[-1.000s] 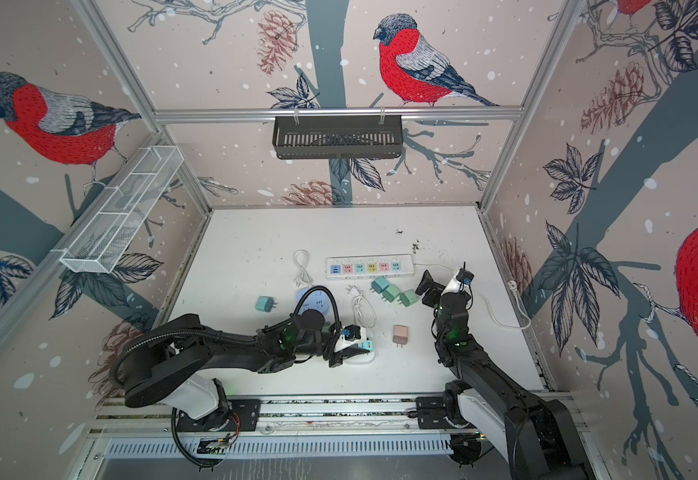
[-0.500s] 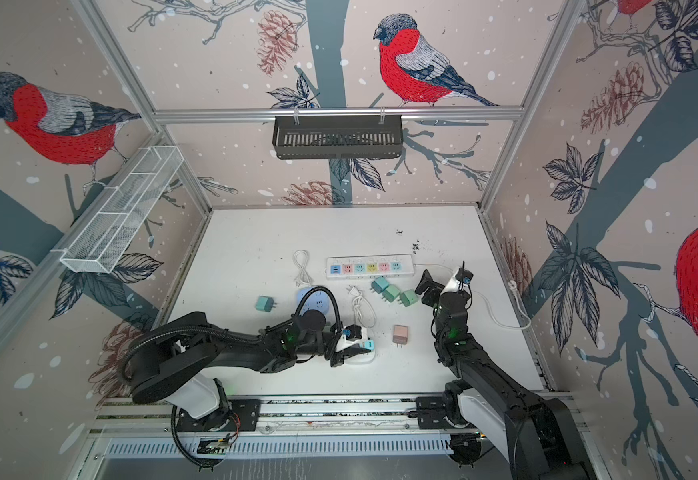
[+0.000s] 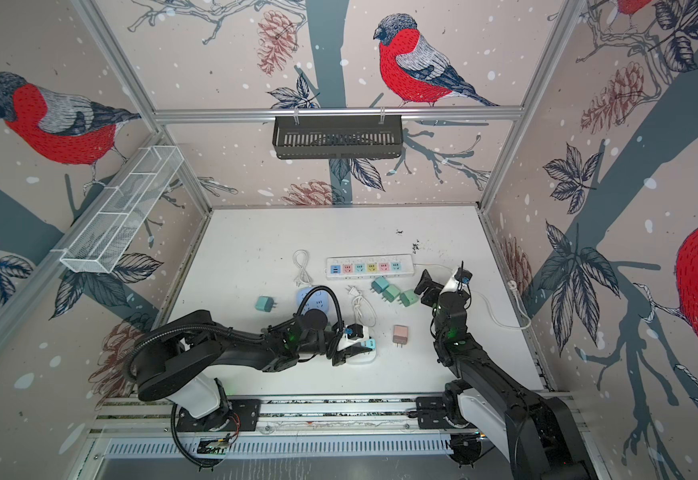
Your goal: Insert the plug
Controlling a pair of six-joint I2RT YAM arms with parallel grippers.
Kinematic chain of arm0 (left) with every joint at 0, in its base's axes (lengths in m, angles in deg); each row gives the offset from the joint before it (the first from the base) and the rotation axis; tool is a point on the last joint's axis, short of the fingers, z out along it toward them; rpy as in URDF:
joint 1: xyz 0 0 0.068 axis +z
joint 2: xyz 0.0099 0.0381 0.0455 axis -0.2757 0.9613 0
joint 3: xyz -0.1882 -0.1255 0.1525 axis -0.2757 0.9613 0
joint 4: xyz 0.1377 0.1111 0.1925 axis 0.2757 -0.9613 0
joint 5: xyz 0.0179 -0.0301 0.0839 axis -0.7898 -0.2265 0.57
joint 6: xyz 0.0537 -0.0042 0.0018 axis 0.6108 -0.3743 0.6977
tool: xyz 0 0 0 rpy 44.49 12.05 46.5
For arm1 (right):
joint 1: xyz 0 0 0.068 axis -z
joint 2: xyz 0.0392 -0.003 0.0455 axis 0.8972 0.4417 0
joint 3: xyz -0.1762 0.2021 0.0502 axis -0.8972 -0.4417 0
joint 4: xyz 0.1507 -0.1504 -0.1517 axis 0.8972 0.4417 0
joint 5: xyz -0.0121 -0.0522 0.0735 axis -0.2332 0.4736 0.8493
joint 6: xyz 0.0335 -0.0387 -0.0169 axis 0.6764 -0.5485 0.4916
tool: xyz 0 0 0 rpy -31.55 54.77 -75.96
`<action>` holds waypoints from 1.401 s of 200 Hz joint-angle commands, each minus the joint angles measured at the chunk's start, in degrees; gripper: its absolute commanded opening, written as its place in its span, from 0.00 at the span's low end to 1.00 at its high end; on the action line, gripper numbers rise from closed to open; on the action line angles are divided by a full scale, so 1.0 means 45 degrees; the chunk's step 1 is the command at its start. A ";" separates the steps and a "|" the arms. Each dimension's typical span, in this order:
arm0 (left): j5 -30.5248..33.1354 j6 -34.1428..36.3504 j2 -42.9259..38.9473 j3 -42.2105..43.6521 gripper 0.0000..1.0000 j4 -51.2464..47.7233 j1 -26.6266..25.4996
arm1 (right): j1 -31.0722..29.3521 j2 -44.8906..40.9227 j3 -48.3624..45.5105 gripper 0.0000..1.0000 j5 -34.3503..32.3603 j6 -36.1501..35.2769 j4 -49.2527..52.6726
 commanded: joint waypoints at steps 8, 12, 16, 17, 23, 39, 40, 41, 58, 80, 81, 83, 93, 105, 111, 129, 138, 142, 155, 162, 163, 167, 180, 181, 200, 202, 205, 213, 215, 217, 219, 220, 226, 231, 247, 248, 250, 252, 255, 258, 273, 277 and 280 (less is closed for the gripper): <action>0.0039 -0.0433 0.0383 -0.0182 0.00 0.0774 0.0015 | -0.0053 -0.0021 0.0079 0.99 -0.0234 -0.0174 -0.0243; 0.0060 -0.0518 0.0417 -0.0189 0.00 0.0890 0.0010 | -0.0053 -0.0031 0.0065 0.99 -0.0234 -0.0168 -0.0230; 0.0075 -0.0604 0.0467 -0.0180 0.00 0.0997 0.0010 | -0.0046 -0.0023 0.0064 0.99 -0.0234 -0.0174 -0.0234; 0.0076 -0.0629 0.0473 -0.0175 0.00 0.1037 0.0010 | -0.0050 -0.0019 0.0064 0.99 -0.0234 -0.0174 -0.0230; 0.0092 -0.0763 0.0557 -0.0160 0.00 0.1236 0.0020 | -0.0069 -0.0026 0.0064 0.99 -0.0248 -0.0164 -0.0235; 0.0230 -0.1139 0.0802 -0.0018 0.00 0.1967 -0.0009 | -0.0073 -0.0021 0.0064 0.99 -0.0253 -0.0160 -0.0244; 0.0241 -0.1160 0.0816 -0.0016 0.00 0.2020 -0.0019 | -0.0073 -0.0018 0.0073 0.99 -0.0253 -0.0167 -0.0244; 0.0247 -0.1180 0.0824 -0.0005 0.00 0.2066 -0.0015 | -0.0073 -0.0027 0.0078 0.99 -0.0253 -0.0171 -0.0245; 0.0474 -0.1458 0.1076 0.0046 0.00 0.2533 -0.0010 | -0.0073 -0.0018 0.0067 0.99 -0.0253 -0.0164 -0.0240; 0.0826 -0.1583 0.1239 0.0027 0.00 0.2533 -0.0043 | -0.0092 0.0003 0.0083 0.99 -0.0276 -0.0190 -0.0245; 0.0832 -0.1597 0.1230 0.0036 0.00 0.2528 -0.0046 | -0.0092 0.0004 0.0083 0.99 -0.0275 -0.0192 -0.0245; 0.0837 -0.1607 0.1243 0.0048 0.00 0.2538 -0.0048 | -0.0092 0.0004 0.0083 0.99 -0.0273 -0.0179 -0.0230; 0.0823 -0.1620 0.1258 0.0067 0.00 0.2541 -0.0049 | -0.0092 -0.0009 0.0083 0.99 -0.0280 -0.0183 -0.0231; 0.0838 -0.1664 0.1197 0.0065 0.00 0.2467 -0.0067 | -0.0112 0.0004 0.0083 0.99 -0.0292 -0.0186 -0.0240; 0.0856 -0.1688 0.1185 0.0065 0.00 0.2390 -0.0068 | -0.0109 -0.0004 0.0083 0.99 -0.0309 -0.0190 -0.0245; 0.1093 -0.1943 0.1181 0.0043 0.00 0.2177 -0.0059 | -0.0131 0.0003 0.0083 0.99 -0.0331 -0.0194 -0.0242; 0.1233 -0.2136 0.1169 0.0014 0.00 0.2035 -0.0083 | -0.0131 -0.0014 0.0083 0.99 -0.0331 -0.0205 -0.0240; 0.1293 -0.2244 0.1195 0.0006 0.00 0.2016 -0.0088 | -0.0149 -0.0002 0.0083 0.99 -0.0336 -0.0207 -0.0235; 0.1368 -0.2576 0.1303 -0.0027 0.00 0.1958 -0.0103 | -0.0149 0.0016 0.0083 0.99 -0.0351 -0.0201 -0.0243; 0.1405 -0.2741 0.1375 -0.0082 0.00 0.1875 -0.0122 | -0.0164 0.0023 0.0100 0.99 -0.0351 -0.0211 -0.0240; 0.1415 -0.2762 0.1386 -0.0087 0.00 0.1866 -0.0124 | -0.0167 0.0023 0.0102 0.99 -0.0361 -0.0222 -0.0243; 0.1451 -0.2845 0.1442 -0.0091 0.00 0.1873 -0.0178 | -0.0170 0.0023 0.0103 0.99 -0.0370 -0.0227 -0.0245; 0.1735 -0.3076 0.1622 -0.0040 0.00 0.2044 -0.0309 | -0.0190 0.0018 0.0103 0.99 -0.0373 -0.0233 -0.0245; 0.1756 -0.3095 0.1627 -0.0027 0.00 0.2068 -0.0325 | -0.0190 0.0021 0.0103 0.99 -0.0372 -0.0233 -0.0245; 0.1960 -0.3323 0.1898 0.0130 0.00 0.2544 -0.0418 | -0.0190 0.0000 0.0084 0.99 -0.0390 -0.0233 -0.0240; 0.1983 -0.3328 0.1928 0.0149 0.00 0.2572 -0.0434 | -0.0200 0.0003 0.0083 0.99 -0.0390 -0.0233 -0.0244; 0.2032 -0.3339 0.1945 0.0170 0.00 0.2621 -0.0449 | -0.0201 0.0001 0.0083 0.99 -0.0407 -0.0233 -0.0245; 0.2087 -0.3350 0.2016 0.0147 0.00 0.2626 -0.0476 | -0.0210 -0.0025 0.0083 0.99 -0.0410 -0.0246 -0.0240; 0.2098 -0.3349 0.2036 0.0134 0.00 0.2597 -0.0478 | -0.0210 -0.0033 0.0083 0.99 -0.0410 -0.0236 -0.0244; 0.2106 -0.3349 0.2040 0.0111 0.00 0.2561 -0.0493 | -0.0210 -0.0030 0.0083 0.99 -0.0410 -0.0249 -0.0235; 0.2147 -0.3349 0.2032 0.0101 0.00 0.2532 -0.0511 | -0.0214 -0.0034 0.0083 0.99 -0.0419 -0.0252 -0.0243; 0.2157 -0.3349 0.2037 0.0102 0.00 0.2517 -0.0514 | -0.0222 -0.0025 0.0083 0.99 -0.0424 -0.0252 -0.0234; 0.2255 -0.3337 0.2084 0.0033 0.00 0.2425 -0.0572 | -0.0229 -0.0017 0.0083 0.99 -0.0429 -0.0252 -0.0245; 0.2345 -0.3315 0.2111 -0.0023 0.00 0.2333 -0.0610 | -0.0229 -0.0020 0.0083 0.99 -0.0429 -0.0244 -0.0245; 0.2602 -0.3271 0.2161 -0.0080 0.00 0.2275 -0.0768 | -0.0228 -0.0018 0.0083 0.99 -0.0432 -0.0253 -0.0233; 0.2619 -0.3271 0.2170 -0.0066 0.00 0.2291 -0.0768 | -0.0228 -0.0017 0.0083 0.99 -0.0430 -0.0253 -0.0239; 0.2631 -0.3271 0.2167 -0.0071 0.00 0.2299 -0.0771 | -0.0244 -0.0021 0.0083 0.99 -0.0429 -0.0253 -0.0239; 0.2644 -0.3271 0.2185 -0.0047 0.00 0.2320 -0.0791 | -0.0247 -0.0027 0.0083 0.99 -0.0439 -0.0253 -0.0243; 0.2654 -0.3271 0.2182 -0.0028 0.00 0.2365 -0.0791 | -0.0248 -0.0017 0.0083 0.99 -0.0430 -0.0243 -0.0228; 0.2670 -0.3271 0.2179 -0.0008 0.00 0.2388 -0.0791 | -0.0249 -0.0026 0.0083 0.99 -0.0434 -0.0251 -0.0243; 0.2806 -0.3293 0.2215 0.0097 0.00 0.2554 -0.0791 | -0.0249 -0.0016 0.0083 0.99 -0.0449 -0.0250 -0.0245; 0.2811 -0.3291 0.2209 0.0124 0.00 0.2594 -0.0791 | -0.0246 -0.0018 0.0083 0.99 -0.0454 -0.0252 -0.0235; 0.2811 -0.3290 0.2214 0.0138 0.00 0.2626 -0.0796 | -0.0256 -0.0028 0.0093 0.99 -0.0449 -0.0240 -0.0244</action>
